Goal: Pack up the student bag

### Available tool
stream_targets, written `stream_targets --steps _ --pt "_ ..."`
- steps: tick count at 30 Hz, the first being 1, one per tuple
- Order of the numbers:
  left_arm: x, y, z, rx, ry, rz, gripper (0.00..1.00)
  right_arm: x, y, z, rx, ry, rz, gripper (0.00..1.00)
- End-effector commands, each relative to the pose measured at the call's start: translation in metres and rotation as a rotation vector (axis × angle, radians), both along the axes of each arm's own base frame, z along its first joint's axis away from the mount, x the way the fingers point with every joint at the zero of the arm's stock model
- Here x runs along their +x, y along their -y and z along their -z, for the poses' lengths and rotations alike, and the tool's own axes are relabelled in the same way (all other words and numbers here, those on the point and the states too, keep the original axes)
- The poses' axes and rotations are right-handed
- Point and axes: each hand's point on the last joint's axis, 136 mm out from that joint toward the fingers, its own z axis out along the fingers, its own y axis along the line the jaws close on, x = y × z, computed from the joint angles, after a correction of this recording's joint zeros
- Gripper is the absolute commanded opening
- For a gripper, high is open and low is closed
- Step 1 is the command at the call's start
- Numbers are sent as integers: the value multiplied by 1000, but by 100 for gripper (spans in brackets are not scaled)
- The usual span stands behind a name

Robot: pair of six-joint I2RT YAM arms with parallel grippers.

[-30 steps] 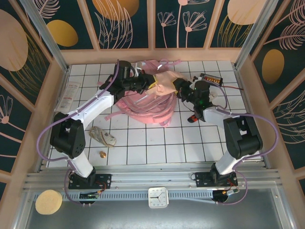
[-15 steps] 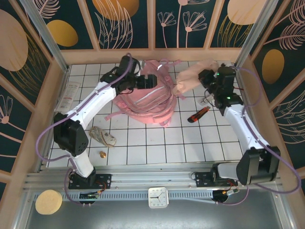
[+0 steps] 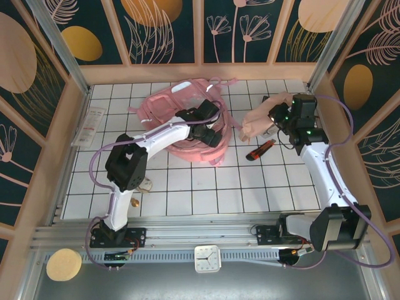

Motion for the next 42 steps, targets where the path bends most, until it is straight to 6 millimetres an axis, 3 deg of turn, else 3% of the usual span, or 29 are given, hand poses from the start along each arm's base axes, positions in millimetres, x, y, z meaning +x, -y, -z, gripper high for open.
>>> stream_targets --steps 1,7,13,14,18,19,22,27,29,36,42 --pt "19 -6 2 99 70 -41 87 -1 -4 -2 4 8 -33 0" --pt "44 -14 6 194 141 -116 81 -2 -11 -1 42 7 -62 0" --pt "40 -10 17 188 112 -88 73 -1 -12 -9 35 22 -67 0" --pt "38 -10 20 187 104 -85 67 -1 -12 -9 37 21 -69 0" --pt "31 -10 31 185 68 -70 7 0 -16 -10 61 26 -85 0" --pt "31 -10 28 179 66 -72 0 0 -18 -10 64 28 -94 0" --pt "36 -5 -7 115 94 -102 0 0 -22 -8 63 13 -113 0" --pt "50 1 -97 -81 154 -162 0 -2 -37 10 109 -50 -146 0" --pt "52 0 -119 -103 178 -166 0 -1 -45 14 130 -51 -155 0" --pt "42 -4 -143 -156 174 -150 0 18 -95 31 224 -72 -248 0" --pt "37 7 -161 -236 164 -117 0 59 -154 57 306 -96 -302 0"
